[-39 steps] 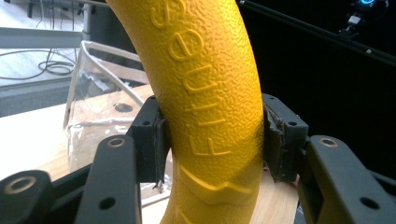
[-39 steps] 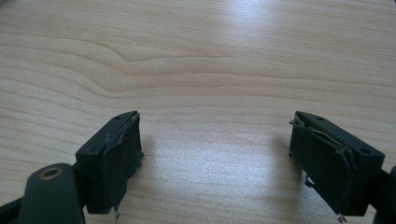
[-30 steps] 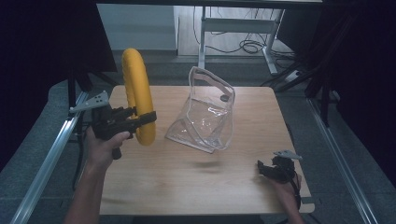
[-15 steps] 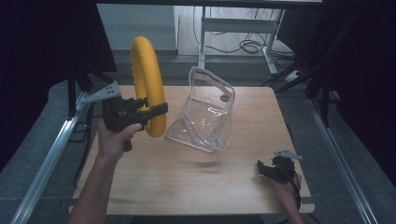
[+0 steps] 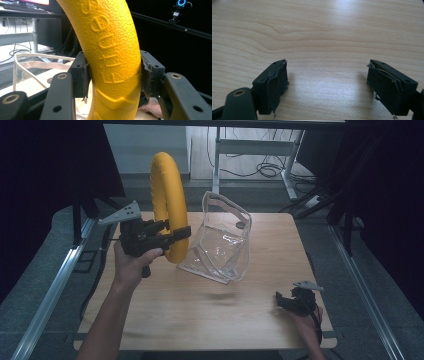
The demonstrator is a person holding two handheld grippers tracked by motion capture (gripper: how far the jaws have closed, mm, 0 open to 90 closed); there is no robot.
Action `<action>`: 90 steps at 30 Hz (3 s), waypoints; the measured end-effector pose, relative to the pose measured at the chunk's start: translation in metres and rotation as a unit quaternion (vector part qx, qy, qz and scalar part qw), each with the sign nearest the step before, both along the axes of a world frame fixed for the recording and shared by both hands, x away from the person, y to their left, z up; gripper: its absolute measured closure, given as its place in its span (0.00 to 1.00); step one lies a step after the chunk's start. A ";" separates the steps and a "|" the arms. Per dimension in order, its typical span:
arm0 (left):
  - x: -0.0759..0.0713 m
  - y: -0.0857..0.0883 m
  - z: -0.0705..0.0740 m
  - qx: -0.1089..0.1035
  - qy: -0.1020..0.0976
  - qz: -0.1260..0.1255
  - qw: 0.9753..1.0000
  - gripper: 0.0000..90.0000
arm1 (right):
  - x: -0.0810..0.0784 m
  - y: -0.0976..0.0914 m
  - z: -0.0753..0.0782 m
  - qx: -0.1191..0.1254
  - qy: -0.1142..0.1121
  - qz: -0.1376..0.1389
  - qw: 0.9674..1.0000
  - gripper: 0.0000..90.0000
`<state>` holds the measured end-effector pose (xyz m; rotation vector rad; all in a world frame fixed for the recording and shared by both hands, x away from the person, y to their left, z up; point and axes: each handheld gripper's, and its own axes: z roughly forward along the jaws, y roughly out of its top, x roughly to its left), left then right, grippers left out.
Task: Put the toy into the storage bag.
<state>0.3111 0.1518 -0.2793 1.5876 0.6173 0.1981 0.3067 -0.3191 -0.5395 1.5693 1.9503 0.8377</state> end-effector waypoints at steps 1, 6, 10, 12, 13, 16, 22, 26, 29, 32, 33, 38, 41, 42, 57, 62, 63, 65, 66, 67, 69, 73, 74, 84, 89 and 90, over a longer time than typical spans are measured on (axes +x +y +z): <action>0.000 -0.002 0.002 0.001 -0.002 -0.001 1.000 0.54 | 0.000 0.000 0.000 -0.001 0.000 0.000 1.000 0.19; 0.002 -0.009 0.006 0.003 -0.007 -0.005 1.000 0.54 | 0.000 0.000 0.000 -0.001 0.000 0.000 1.000 0.19; 0.003 -0.011 0.006 0.005 -0.004 -0.007 1.000 0.54 | 0.000 0.000 0.000 -0.001 0.000 0.000 1.000 0.19; 0.004 -0.012 0.005 0.005 0.000 -0.005 1.000 0.54 | 0.000 0.000 0.000 0.000 0.000 0.000 1.000 0.19; 0.005 -0.012 0.005 0.006 -0.001 -0.006 1.000 0.54 | 0.000 0.000 0.000 0.000 0.000 0.000 1.000 0.19; 0.007 -0.014 0.005 0.006 0.003 -0.005 1.000 0.54 | 0.000 0.000 0.000 0.000 0.000 0.000 1.000 0.19; 0.010 -0.018 0.007 0.004 0.001 -0.002 1.000 0.54 | 0.000 0.000 0.000 -0.001 -0.001 0.000 1.000 0.19; 0.010 -0.024 0.010 0.005 -0.005 -0.003 1.000 0.54 | 0.000 0.000 0.000 -0.001 -0.001 -0.001 1.000 0.19; 0.009 -0.028 0.014 0.004 -0.006 -0.005 1.000 0.54 | 0.000 0.000 0.000 -0.002 -0.001 0.000 1.000 0.19; 0.009 -0.034 0.019 0.007 -0.011 -0.011 1.000 0.54 | 0.000 0.000 0.000 -0.002 -0.001 -0.001 1.000 0.19; 0.009 -0.036 0.020 0.009 -0.014 -0.013 1.000 0.54 | 0.000 0.000 0.000 -0.002 -0.001 -0.001 1.000 0.19; 0.009 -0.047 0.026 0.011 -0.017 -0.021 1.000 0.54 | 0.000 0.000 0.000 -0.001 -0.001 -0.001 1.000 0.19; 0.010 -0.054 0.028 0.012 -0.016 -0.025 0.999 0.54 | 0.000 0.000 0.000 -0.001 -0.001 -0.001 1.000 0.19; 0.011 -0.056 0.029 0.013 -0.017 -0.027 0.999 0.54 | 0.000 0.000 0.000 -0.002 -0.001 -0.001 1.000 0.19; 0.021 -0.089 0.034 0.020 -0.017 -0.051 0.998 0.54 | 0.000 0.000 0.000 -0.002 -0.001 -0.001 1.000 0.19; 0.022 -0.100 0.036 0.025 -0.020 -0.057 0.998 0.54 | 0.000 0.000 0.000 -0.001 -0.001 -0.002 1.000 0.19; 0.023 -0.102 0.036 0.025 -0.019 -0.059 0.998 0.54 | 0.000 0.000 0.000 -0.001 -0.001 -0.002 1.000 0.19; 0.024 -0.106 0.034 0.026 -0.017 -0.063 0.998 0.54 | 0.000 0.000 0.000 -0.001 -0.001 -0.001 1.000 0.19; 0.025 -0.108 0.034 0.026 -0.016 -0.065 0.997 0.54 | 0.000 0.000 0.000 -0.001 -0.001 -0.001 1.000 0.19; 0.026 -0.109 0.033 0.025 -0.015 -0.068 0.997 0.54 | 0.000 0.000 0.000 -0.001 -0.001 -0.001 1.000 0.19; 0.028 -0.112 0.031 0.022 -0.011 -0.070 0.997 0.54 | 0.001 0.000 0.000 -0.001 -0.002 -0.002 1.000 0.19; 0.033 -0.117 0.026 0.020 -0.006 -0.069 0.997 0.54 | 0.000 0.000 0.000 0.000 -0.001 -0.002 1.000 0.19; 0.034 -0.119 0.024 0.022 -0.006 -0.068 0.997 0.54 | 0.001 0.000 0.000 0.000 -0.002 -0.002 1.000 0.19; 0.044 -0.130 0.014 0.015 0.008 -0.081 0.997 0.54 | 0.001 0.000 0.000 -0.001 -0.002 -0.002 1.000 0.19; 0.047 -0.135 0.007 0.027 0.011 -0.076 0.997 0.54 | 0.001 0.000 0.000 -0.001 -0.002 -0.002 1.000 0.19; 0.048 -0.136 0.005 0.031 0.011 -0.075 0.997 0.54 | 0.001 0.000 0.000 -0.001 -0.002 -0.002 1.000 0.19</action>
